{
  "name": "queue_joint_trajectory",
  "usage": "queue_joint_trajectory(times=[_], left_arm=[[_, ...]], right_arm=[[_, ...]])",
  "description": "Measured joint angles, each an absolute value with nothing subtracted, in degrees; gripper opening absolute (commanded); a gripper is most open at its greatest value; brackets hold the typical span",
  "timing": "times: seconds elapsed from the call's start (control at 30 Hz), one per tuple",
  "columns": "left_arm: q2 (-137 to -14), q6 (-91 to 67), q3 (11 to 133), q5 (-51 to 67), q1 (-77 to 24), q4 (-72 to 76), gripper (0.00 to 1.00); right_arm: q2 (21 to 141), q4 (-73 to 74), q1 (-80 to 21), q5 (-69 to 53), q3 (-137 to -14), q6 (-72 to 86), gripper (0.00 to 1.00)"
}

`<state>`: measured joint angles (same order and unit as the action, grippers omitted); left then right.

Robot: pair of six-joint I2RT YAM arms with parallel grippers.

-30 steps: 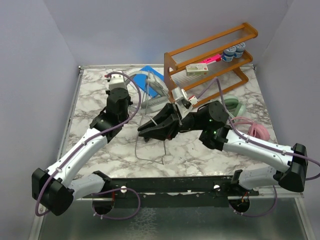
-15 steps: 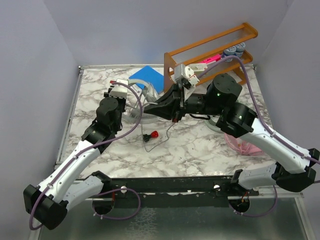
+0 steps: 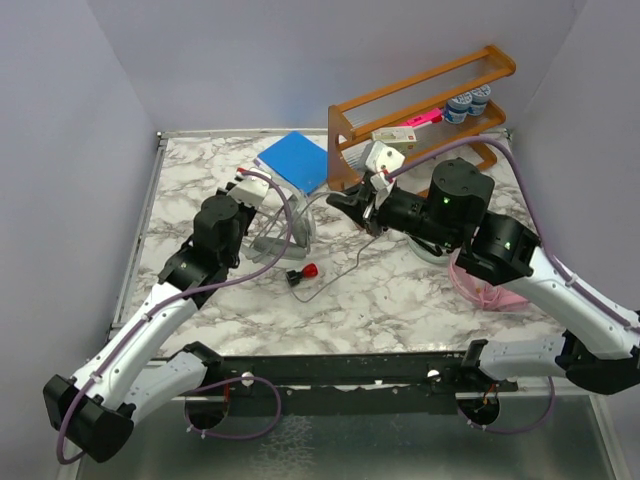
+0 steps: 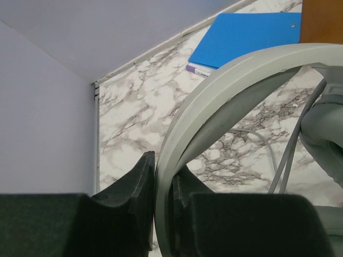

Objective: Wrap the headphones
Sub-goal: Wrap the headphones cable around the headphones.

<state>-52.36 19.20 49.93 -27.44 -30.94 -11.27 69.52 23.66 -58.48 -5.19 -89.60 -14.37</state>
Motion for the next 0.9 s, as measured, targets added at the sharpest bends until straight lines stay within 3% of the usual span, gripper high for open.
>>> queue_joint_trajectory(times=[0.33, 0.63, 0.9], left_arm=[[-50.39, 18.68, 52.60, -18.65, -30.87, -15.75, 0.00], [-47.75, 17.37, 56.93, -13.96, -30.85, -18.24, 0.00], [-47.44, 11.53, 60.73, -10.46, -30.85, -21.54, 0.00]], right_arm=[[74.85, 21.76, -56.86, 10.98, -88.53, -21.71, 0.01], [75.70, 15.86, -43.44, 6.37, -80.73, -19.29, 0.01], [76.38, 10.52, -38.46, 0.93, -76.69, -16.32, 0.04]])
